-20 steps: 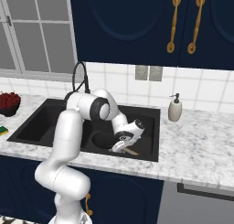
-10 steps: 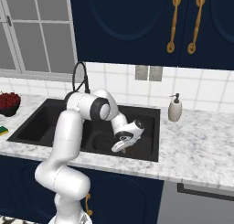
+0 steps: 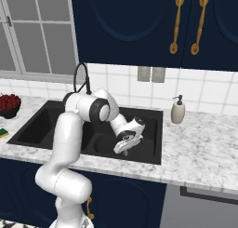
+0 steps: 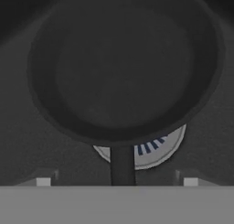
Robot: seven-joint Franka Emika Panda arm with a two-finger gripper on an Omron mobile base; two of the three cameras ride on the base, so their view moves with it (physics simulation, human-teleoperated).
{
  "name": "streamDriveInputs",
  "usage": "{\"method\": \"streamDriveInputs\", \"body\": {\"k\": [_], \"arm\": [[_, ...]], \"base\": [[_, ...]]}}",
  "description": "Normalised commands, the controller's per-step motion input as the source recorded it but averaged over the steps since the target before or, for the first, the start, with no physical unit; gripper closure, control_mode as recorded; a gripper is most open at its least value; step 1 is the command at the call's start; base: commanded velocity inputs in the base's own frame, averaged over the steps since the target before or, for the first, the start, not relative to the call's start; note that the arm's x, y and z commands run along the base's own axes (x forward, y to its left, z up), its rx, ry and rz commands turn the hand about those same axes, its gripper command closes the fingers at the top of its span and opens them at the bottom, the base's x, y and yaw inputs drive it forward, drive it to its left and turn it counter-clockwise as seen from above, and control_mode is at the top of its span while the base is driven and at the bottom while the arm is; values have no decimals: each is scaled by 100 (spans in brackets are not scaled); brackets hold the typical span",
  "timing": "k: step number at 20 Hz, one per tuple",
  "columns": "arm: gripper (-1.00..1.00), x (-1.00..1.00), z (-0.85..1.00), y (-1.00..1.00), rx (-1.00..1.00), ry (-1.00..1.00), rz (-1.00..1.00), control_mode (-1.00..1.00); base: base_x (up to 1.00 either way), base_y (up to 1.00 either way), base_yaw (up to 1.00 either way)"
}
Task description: Pick the pan and sponge and place them into the sink. Then turn on the water.
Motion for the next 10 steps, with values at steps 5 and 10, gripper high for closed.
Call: {"method": "streamDriveInputs", "body": {"k": [5,10], "arm": [[-100,-11,92,9,-7,-3,-2,-100],[-100,-39,100,58,-1,-1,-7,-100]], "base": [[0,0,0],[0,0,0]]}}
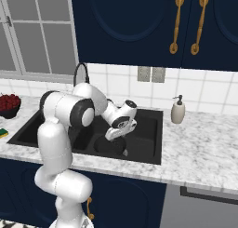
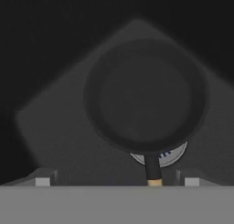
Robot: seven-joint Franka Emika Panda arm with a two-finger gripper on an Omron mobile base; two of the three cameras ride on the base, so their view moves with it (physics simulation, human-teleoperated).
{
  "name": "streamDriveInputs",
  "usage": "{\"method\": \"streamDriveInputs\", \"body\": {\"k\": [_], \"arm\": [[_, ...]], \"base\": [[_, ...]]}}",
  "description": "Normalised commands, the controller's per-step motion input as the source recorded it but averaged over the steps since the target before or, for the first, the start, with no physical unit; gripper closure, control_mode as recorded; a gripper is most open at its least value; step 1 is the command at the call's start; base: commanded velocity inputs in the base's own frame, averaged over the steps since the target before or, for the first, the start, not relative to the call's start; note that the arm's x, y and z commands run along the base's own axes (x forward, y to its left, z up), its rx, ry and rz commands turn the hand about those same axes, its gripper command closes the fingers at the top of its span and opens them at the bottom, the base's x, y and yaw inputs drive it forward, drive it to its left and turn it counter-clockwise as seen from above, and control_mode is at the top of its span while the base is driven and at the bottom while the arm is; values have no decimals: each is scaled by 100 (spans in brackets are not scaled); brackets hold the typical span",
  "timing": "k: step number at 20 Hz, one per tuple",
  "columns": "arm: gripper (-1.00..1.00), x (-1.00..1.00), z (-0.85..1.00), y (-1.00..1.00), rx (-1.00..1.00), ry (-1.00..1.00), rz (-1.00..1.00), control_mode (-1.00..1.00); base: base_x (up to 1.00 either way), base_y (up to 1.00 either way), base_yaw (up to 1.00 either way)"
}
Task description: Pick the pan and sponge and place them into the sink. Then turn on the water.
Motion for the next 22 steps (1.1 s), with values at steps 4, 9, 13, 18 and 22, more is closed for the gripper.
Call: {"method": "streamDriveInputs", "body": {"k": [4,9,13,18,22], "arm": [[-100,-59,100,58,0,4,-23,-100],[-100,-69,93,31,9,9,-44,-100],[-100,-61,45,13,-1,0,-59,-100],[-100,-17,21,5,-10,1,-19,-100],[-100,1,33,-8,15,6,-1,-100]], "base": [[0,0,0],[0,0,0],[0,0,0],[0,0,0],[0,0,0]]}}
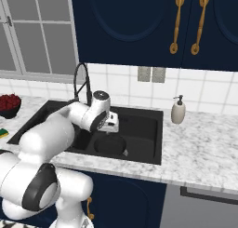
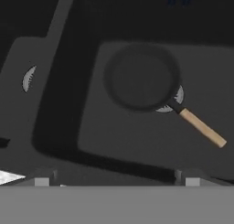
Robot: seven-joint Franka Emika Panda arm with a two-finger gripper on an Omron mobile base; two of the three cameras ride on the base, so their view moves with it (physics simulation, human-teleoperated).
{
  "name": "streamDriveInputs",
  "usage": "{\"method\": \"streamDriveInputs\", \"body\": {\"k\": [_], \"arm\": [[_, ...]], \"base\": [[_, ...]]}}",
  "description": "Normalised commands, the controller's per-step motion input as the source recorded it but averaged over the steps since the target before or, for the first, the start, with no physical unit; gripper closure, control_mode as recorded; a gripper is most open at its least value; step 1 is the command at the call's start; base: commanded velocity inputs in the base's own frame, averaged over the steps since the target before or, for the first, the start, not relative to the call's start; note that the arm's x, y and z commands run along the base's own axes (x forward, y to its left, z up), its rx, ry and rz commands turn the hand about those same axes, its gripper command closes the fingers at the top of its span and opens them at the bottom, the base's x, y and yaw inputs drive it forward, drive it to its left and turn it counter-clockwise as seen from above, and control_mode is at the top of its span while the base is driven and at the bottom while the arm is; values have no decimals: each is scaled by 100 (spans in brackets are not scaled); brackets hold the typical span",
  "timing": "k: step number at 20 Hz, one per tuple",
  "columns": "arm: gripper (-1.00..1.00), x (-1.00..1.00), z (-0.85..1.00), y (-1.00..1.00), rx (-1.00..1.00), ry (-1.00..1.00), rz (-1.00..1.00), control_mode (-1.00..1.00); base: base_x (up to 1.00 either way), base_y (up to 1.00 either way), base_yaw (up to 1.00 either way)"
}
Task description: Pick the pan and sponge and place them into the sink. Then turn on the water.
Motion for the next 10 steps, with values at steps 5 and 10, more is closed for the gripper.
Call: {"method": "streamDriveInputs", "body": {"k": [5,10], "arm": [[-100,-36,40,1,44,-11,-2,-100],[-100,-59,42,38,26,-5,-9,-100]], "base": [[0,0,0],[0,0,0]]}}
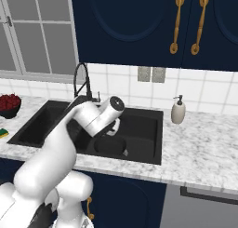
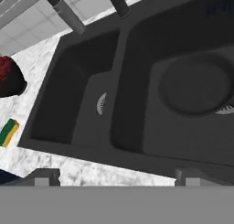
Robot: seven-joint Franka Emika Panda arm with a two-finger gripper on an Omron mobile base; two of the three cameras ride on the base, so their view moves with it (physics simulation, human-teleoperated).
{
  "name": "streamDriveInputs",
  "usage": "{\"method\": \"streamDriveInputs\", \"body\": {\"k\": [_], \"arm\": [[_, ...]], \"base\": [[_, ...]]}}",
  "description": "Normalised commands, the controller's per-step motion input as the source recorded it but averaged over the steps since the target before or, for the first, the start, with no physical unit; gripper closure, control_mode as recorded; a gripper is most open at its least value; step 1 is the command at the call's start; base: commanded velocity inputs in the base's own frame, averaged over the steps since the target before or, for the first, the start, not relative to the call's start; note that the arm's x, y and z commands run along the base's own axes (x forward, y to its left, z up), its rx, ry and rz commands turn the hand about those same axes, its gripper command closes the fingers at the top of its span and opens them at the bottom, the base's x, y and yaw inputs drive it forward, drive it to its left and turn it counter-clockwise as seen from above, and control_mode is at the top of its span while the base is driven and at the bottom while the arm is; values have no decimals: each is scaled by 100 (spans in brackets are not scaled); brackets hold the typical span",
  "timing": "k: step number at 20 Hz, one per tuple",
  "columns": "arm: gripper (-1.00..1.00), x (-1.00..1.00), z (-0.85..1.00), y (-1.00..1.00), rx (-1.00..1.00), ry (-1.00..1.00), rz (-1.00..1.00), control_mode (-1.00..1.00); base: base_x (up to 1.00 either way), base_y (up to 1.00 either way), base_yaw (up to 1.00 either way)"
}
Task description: Pick the pan and sponge and place them into the sink. Then turn on the water.
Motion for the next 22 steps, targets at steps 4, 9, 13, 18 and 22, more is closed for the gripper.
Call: {"method": "streamDriveInputs", "body": {"k": [4,9,13,18,22], "arm": [[-100,-45,38,77,32,0,-9,-100],[-100,-23,34,99,5,0,-3,-100],[-100,-15,41,100,-9,4,0,-100],[-100,-7,53,100,-30,14,8,-100],[-100,0,37,100,-27,21,5,-100]], "base": [[0,0,0],[0,0,0],[0,0,0],[0,0,0],[0,0,0]]}}
